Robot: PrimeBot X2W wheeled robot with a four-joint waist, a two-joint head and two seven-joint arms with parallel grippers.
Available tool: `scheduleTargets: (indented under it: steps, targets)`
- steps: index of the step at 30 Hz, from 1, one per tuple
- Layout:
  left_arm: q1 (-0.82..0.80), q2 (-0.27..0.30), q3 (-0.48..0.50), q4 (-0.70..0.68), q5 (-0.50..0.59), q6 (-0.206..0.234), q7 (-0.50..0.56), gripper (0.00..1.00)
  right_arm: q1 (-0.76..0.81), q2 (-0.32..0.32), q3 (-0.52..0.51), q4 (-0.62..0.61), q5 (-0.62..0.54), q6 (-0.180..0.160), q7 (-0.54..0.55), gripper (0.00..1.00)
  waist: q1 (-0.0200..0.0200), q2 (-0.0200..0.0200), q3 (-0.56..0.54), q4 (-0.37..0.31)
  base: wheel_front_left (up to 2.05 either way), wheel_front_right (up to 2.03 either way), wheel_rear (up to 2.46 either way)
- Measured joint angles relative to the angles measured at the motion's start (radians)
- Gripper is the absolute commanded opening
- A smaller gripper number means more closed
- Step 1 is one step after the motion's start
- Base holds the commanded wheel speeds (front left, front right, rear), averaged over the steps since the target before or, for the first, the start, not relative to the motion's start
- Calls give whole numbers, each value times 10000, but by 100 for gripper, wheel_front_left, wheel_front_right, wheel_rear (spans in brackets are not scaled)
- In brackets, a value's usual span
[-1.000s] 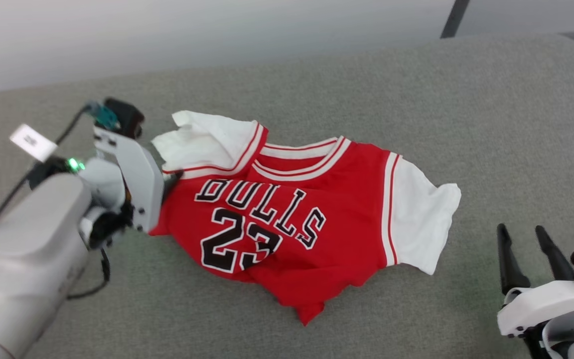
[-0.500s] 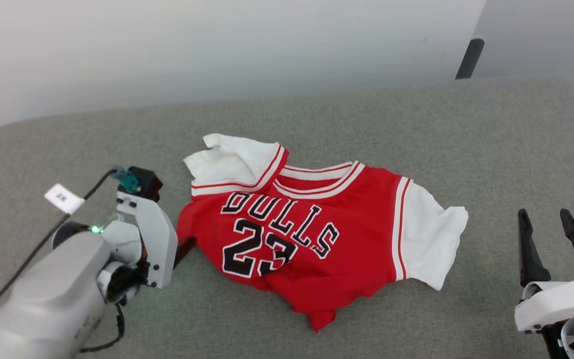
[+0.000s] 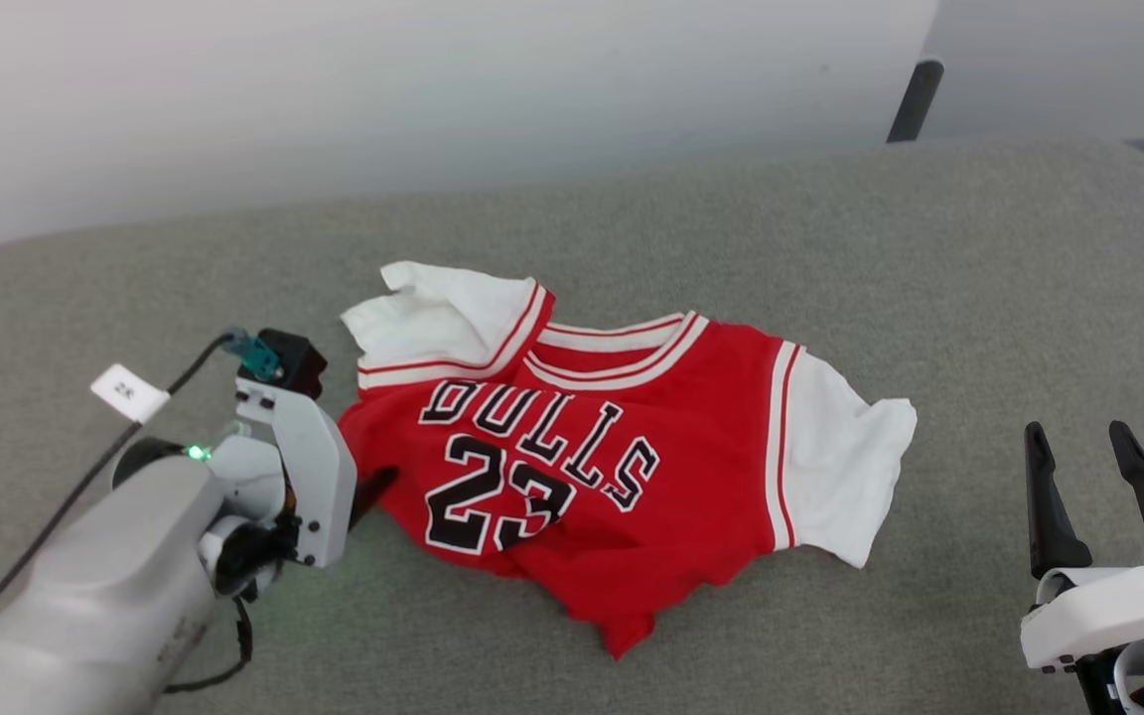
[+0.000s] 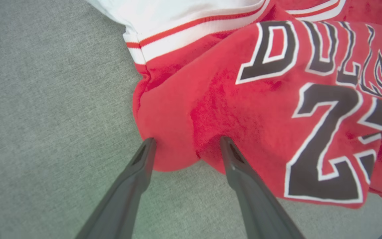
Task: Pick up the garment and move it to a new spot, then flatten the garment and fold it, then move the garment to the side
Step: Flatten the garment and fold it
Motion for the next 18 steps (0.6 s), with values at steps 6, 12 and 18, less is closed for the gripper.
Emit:
scheduleTargets:
  steps: [6,12,18]
  targets:
    - [-299,-29,-169,341,58,-33,188,100,-143,59,42,67,61,0,-128,100,0,0,470,-163,0,0,0]
    - [-549,-132,-144,989,-238,-48,675,0,-357,144,119,295,75,0,-334,100,0,0,906,-324,0,0,0]
    - [-769,-332,-13,1304,-742,-61,1327,0,-414,184,65,479,73,0,-416,100,0,0,1010,-271,0,0,0]
